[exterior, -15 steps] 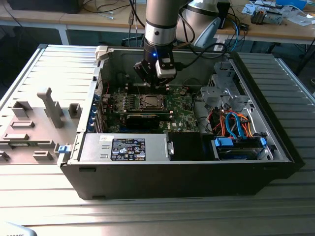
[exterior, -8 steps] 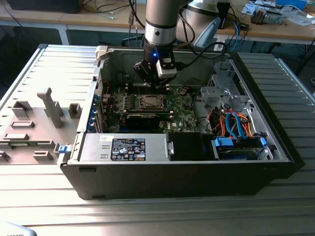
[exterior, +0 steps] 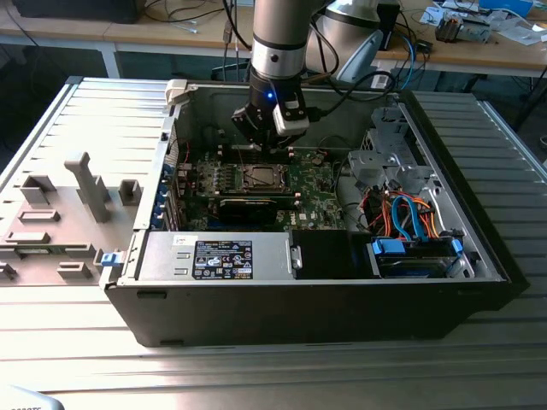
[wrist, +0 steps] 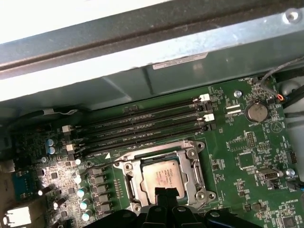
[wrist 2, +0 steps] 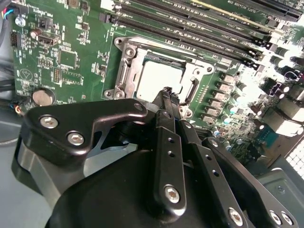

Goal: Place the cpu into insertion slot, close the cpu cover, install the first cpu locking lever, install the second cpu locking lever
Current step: 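Install the first cpu locking lever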

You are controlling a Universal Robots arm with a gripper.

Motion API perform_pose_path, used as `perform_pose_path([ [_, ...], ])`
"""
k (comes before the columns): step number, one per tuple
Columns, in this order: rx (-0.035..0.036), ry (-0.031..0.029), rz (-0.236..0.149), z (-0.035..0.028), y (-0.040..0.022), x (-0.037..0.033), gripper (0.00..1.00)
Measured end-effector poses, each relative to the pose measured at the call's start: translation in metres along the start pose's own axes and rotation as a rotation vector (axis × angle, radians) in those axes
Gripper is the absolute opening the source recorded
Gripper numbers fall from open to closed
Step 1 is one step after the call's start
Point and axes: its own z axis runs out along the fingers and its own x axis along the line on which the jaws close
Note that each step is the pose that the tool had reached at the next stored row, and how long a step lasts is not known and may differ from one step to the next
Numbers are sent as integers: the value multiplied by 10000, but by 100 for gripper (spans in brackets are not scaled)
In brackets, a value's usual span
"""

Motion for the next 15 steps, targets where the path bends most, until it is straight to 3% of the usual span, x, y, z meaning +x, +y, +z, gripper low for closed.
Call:
perform_pose_path([
  [1, -13, 4, -99, 0, 0, 0, 11],
  [4, -145, 30, -479, 1, -1, 0, 11],
  [5, -234, 48, -623, 2, 0, 0, 11],
  [6, -269, 56, -725, 2, 0, 0, 11],
  [9, -260, 64, -1325, 4, -1, 0, 11],
  [13, -214, 73, -2405, 7, 0, 0, 11],
  [15, -200, 74, -2620, 8, -1, 9, 11],
])
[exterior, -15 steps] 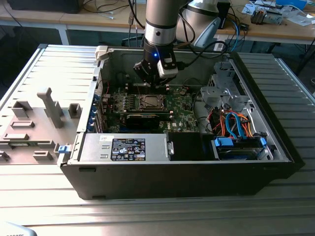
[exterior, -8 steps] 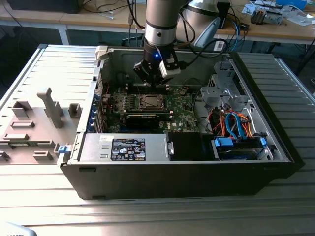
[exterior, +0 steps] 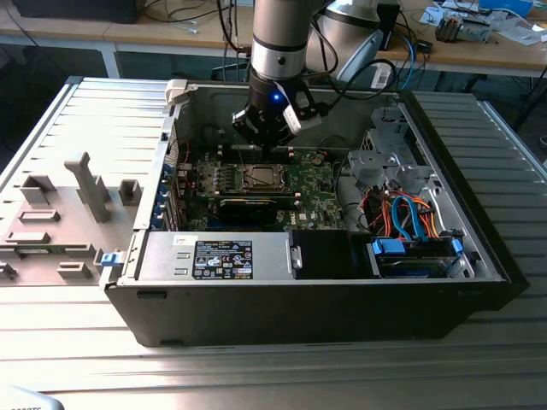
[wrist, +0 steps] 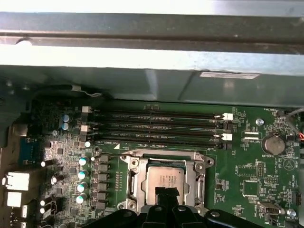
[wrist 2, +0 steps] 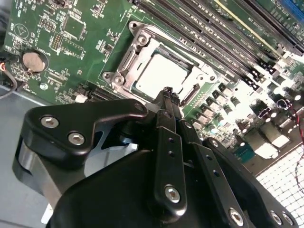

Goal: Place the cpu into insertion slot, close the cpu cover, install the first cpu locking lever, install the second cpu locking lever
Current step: 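Install the first cpu locking lever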

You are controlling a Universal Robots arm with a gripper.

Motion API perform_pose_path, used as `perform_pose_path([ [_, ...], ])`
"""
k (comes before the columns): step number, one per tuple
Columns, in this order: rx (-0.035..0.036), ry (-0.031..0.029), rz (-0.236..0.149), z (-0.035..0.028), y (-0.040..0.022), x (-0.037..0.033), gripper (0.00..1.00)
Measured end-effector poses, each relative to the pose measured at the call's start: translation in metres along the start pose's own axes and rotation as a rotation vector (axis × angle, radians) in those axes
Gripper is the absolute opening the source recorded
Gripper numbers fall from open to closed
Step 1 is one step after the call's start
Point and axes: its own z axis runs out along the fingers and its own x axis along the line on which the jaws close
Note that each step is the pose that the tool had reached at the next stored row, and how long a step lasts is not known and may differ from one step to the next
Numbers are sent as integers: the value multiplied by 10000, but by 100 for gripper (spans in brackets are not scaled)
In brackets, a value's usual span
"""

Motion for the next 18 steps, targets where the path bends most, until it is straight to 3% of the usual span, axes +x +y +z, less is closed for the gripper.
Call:
perform_pose_path([
  [2, 3, -15, -1, 3, 5, 38, 11],
  [5, 9, -88, -2, 7, 14, 158, 11],
  [6, 11, -125, -2, 11, 19, 229, 11],
  [11, 16, -222, -5, 17, 43, 380, 11],
  [14, 25, -309, -5, 5, 63, 437, 11],
  [18, 29, -400, -9, -76, 77, 477, 11],
])
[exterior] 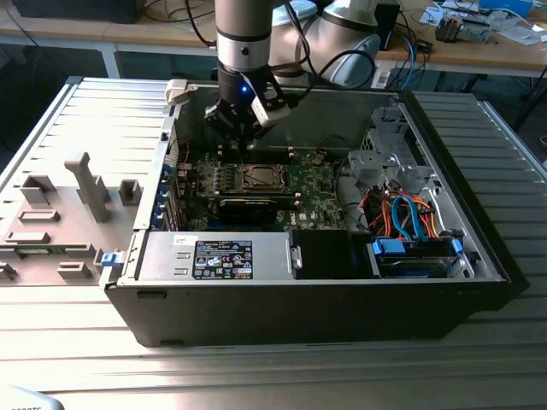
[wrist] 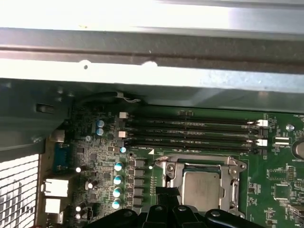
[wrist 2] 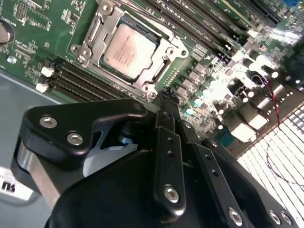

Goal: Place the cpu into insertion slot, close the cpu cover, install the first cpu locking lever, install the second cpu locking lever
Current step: 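Install the first cpu locking lever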

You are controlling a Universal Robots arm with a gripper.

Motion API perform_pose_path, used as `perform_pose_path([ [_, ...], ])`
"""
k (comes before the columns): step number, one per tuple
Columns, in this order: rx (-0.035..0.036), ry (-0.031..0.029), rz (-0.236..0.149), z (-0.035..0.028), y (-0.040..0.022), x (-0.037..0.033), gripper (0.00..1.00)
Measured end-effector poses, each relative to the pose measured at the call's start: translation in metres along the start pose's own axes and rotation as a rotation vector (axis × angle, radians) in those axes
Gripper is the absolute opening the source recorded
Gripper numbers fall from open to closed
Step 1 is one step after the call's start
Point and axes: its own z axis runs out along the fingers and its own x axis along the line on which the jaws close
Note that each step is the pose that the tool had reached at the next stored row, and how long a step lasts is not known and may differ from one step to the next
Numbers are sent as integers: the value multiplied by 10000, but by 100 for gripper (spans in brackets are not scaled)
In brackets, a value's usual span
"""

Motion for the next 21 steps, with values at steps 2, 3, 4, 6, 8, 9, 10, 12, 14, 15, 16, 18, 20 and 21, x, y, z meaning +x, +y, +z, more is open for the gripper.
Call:
perform_pose_path([
  [2, 2, -57, 0, -29, 7, 42, 11],
  [3, 3, -79, -1, -33, 10, 65, 11],
  [4, 5, -100, -2, -34, 14, 90, 11],
  [6, 8, -146, -2, -34, 21, 156, 11],
  [8, 11, -190, -4, -34, 32, 225, 11],
  [9, 10, -199, -4, -35, 40, 235, 11],
  [10, 11, -202, -3, -40, 49, 237, 11],
  [12, 12, -204, -5, -65, 74, 237, 11],
  [14, 11, -205, -8, -72, 113, 234, 11],
  [15, 10, -205, -11, -71, 142, 234, 11],
  [16, 7, -205, -13, -70, 162, 236, 11],
  [18, -31, -182, -250, -64, 223, 215, 11],
  [20, -31, -167, -251, -62, 221, 188, 11],
  [21, -31, -163, -252, -61, 220, 178, 11],
])
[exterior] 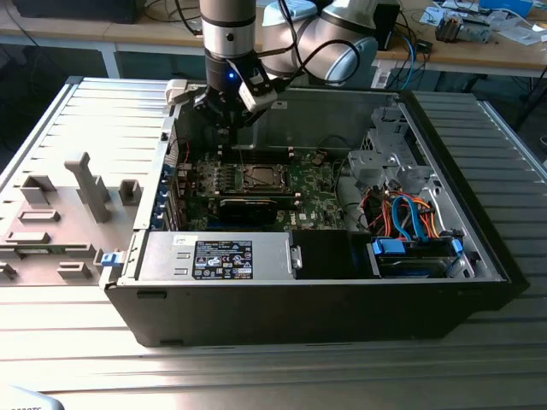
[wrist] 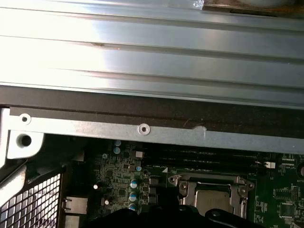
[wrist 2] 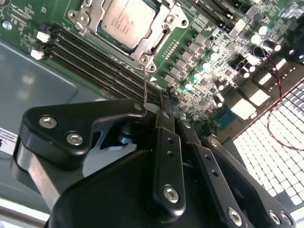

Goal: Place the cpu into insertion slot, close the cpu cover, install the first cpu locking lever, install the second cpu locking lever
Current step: 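Install the first cpu locking lever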

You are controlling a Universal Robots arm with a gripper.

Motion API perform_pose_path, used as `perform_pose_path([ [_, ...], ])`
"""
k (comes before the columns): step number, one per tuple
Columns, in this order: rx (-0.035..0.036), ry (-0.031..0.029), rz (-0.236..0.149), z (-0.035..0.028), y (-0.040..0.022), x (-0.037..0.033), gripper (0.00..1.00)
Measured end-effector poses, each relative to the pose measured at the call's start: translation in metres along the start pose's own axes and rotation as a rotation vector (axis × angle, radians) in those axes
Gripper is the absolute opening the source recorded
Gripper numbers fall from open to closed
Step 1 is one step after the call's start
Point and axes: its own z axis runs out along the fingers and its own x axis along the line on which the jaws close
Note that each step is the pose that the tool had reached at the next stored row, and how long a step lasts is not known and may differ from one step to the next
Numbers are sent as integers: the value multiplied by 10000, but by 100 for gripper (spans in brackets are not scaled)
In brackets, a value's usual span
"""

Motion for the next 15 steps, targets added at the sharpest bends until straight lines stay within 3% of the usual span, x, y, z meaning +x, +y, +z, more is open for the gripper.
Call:
perform_pose_path([
  [5, 0, 8, -1, 5, -2, -23, 11],
  [7, -2, 9, -53, 43, -5, -46, 11],
  [15, -3, 8, -74, 51, -6, -59, 11],
])
